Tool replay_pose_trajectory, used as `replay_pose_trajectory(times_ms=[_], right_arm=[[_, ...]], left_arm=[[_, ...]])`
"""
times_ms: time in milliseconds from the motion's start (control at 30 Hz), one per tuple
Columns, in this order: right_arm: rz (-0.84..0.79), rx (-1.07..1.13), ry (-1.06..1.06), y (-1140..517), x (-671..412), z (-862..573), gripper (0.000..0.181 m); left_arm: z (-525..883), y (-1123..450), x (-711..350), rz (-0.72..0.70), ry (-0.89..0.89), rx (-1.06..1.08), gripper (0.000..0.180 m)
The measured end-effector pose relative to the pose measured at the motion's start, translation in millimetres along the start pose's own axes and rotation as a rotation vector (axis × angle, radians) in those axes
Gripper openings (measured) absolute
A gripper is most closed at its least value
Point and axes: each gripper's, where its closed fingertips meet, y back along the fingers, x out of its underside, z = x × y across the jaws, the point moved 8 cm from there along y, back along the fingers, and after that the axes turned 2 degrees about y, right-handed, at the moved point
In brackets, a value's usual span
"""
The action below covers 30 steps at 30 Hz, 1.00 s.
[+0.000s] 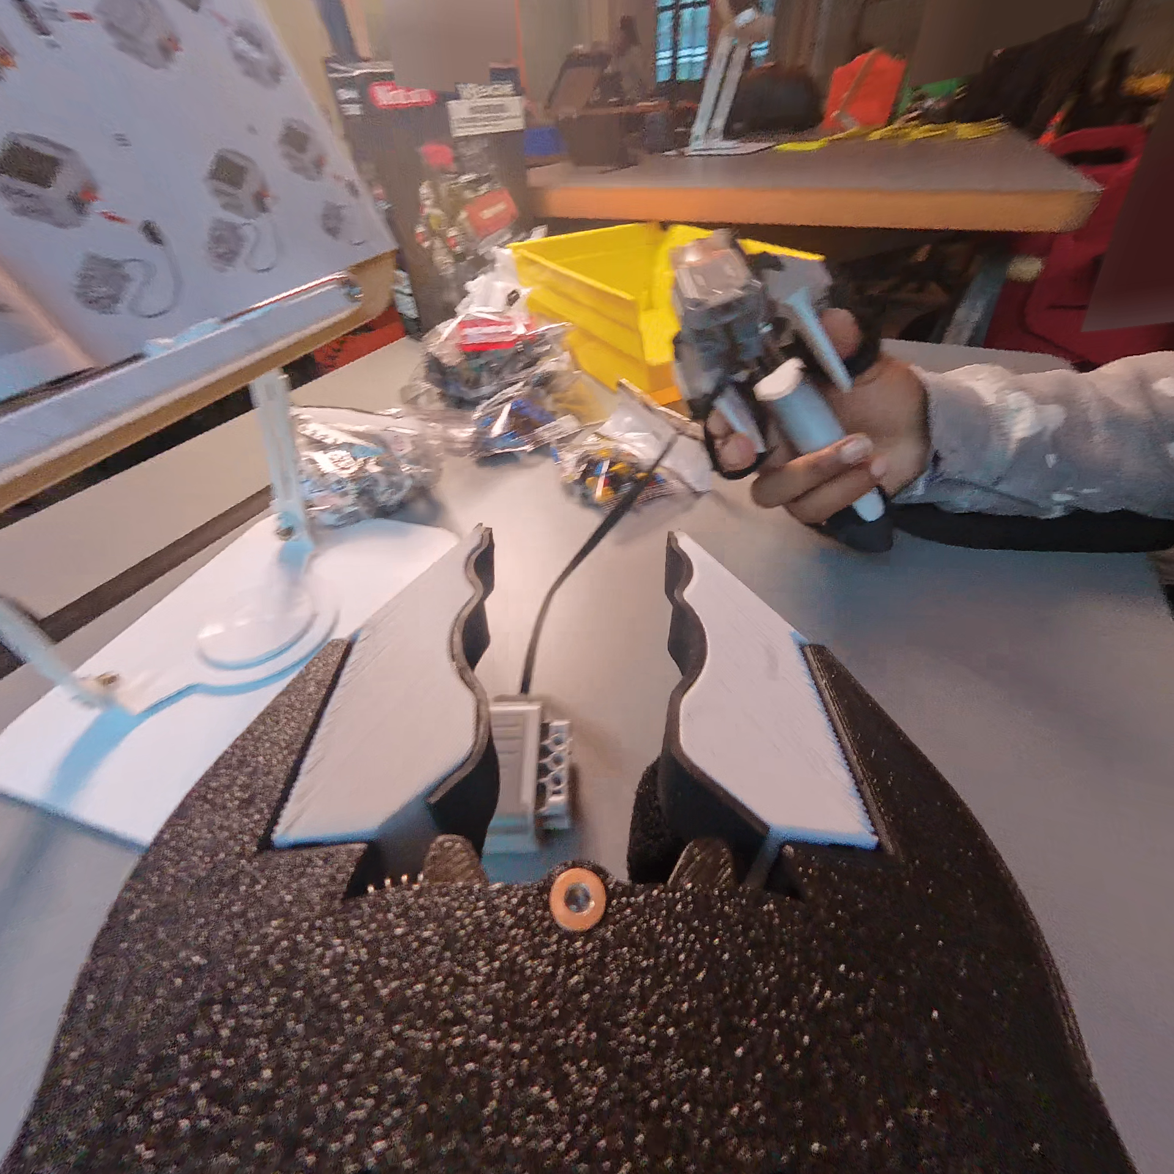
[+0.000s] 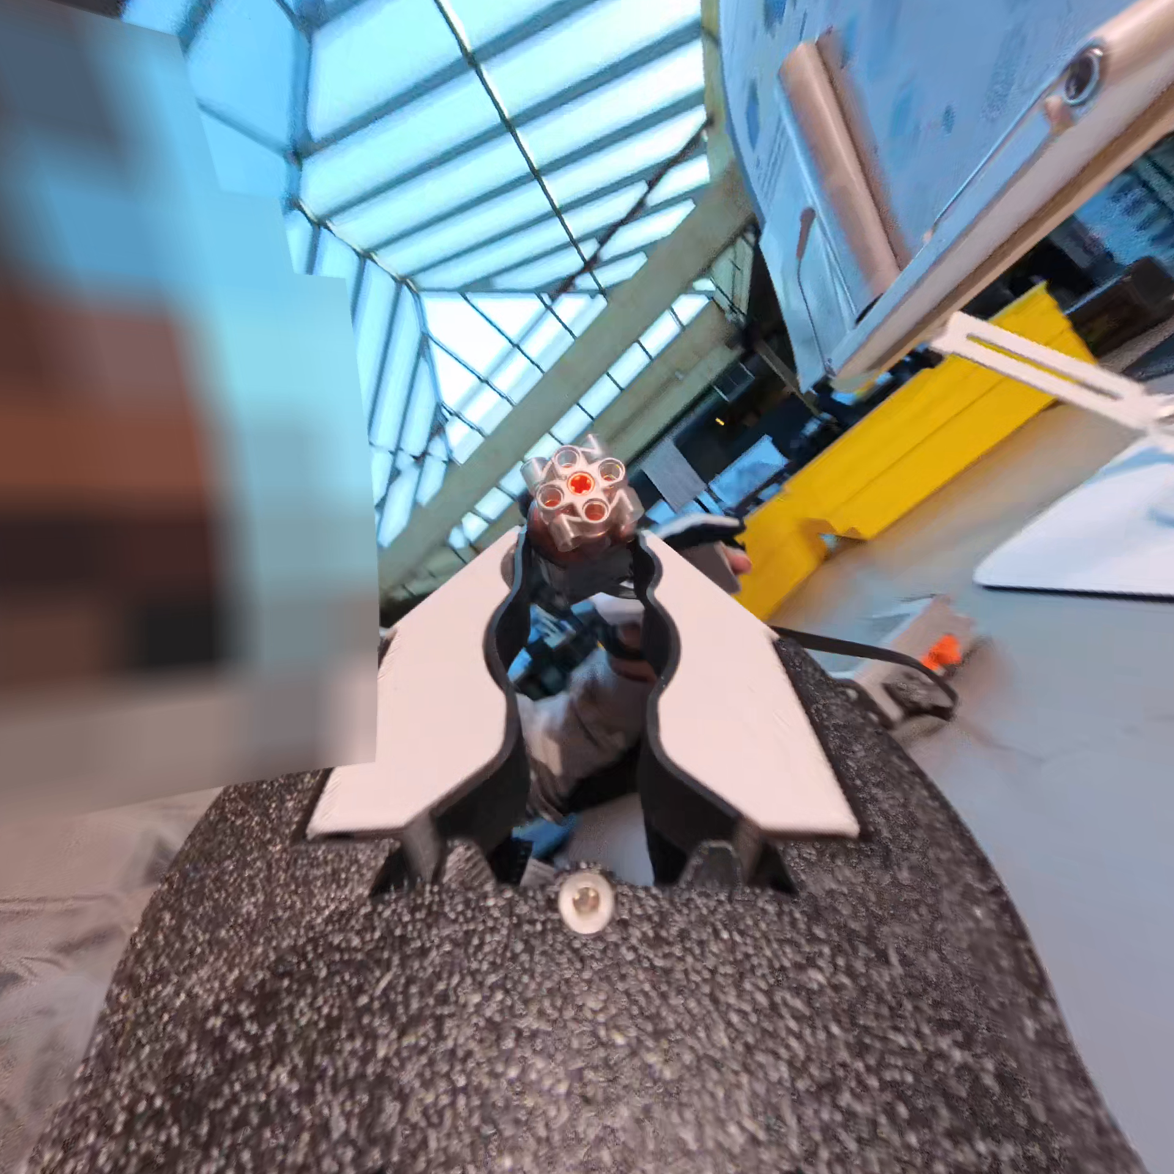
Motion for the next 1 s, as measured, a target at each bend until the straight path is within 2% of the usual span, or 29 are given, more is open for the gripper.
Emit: replay_pose_trajectory(times_ms=[33, 167, 300, 433, 567, 700, 800, 833, 900, 1000], right_arm=[[0.093, 0.063, 0.114, -0.5, -0.3, 2.6, 0.030], [0.531, 0.270, 0.612, -5.7, 9.6, 10.2, 0.031], [1.034, 0.394, 0.953, -11.3, 35.3, 5.8, 0.031], [1.402, 0.384, 1.065, -18.1, 56.0, 8.5, 0.031], [1.656, 0.370, 1.090, -25.1, 74.4, 6.2, 0.031], [1.834, 0.343, 1.096, -31.1, 94.9, 0.6, 0.032], [1.830, 0.320, 1.032, -36.8, 99.8, 0.9, 0.036], [1.791, 0.306, 0.979, -38.7, 98.4, 2.8, 0.043], [1.636, 0.267, 0.884, -46.4, 87.4, 10.5, 0.055], [1.288, 0.232, 0.830, -63.7, 53.6, 18.8, 0.052]], left_arm=[[10.9, 5.8, 1.3, 0.021, 0.013, -0.031, 0.056], [50.1, 21.9, 22.2, 0.171, 0.159, -0.085, 0.081], [57.0, 18.7, 43.4, 0.290, 0.224, -0.027, 0.094], [51.6, 5.2, 64.0, 0.448, 0.157, -0.061, 0.104], [48.9, -6.1, 75.3, 0.513, 0.109, -0.093, 0.105], [47.5, -15.7, 80.6, 0.554, 0.082, -0.104, 0.101], [46.5, -17.0, 80.2, 0.558, 0.069, -0.076, 0.101], [45.7, -16.1, 80.1, 0.555, 0.074, -0.054, 0.100], [44.4, -13.2, 79.1, 0.532, 0.132, 0.006, 0.100], [42.7, -7.8, 76.0, 0.486, 0.307, 0.144, 0.100]])
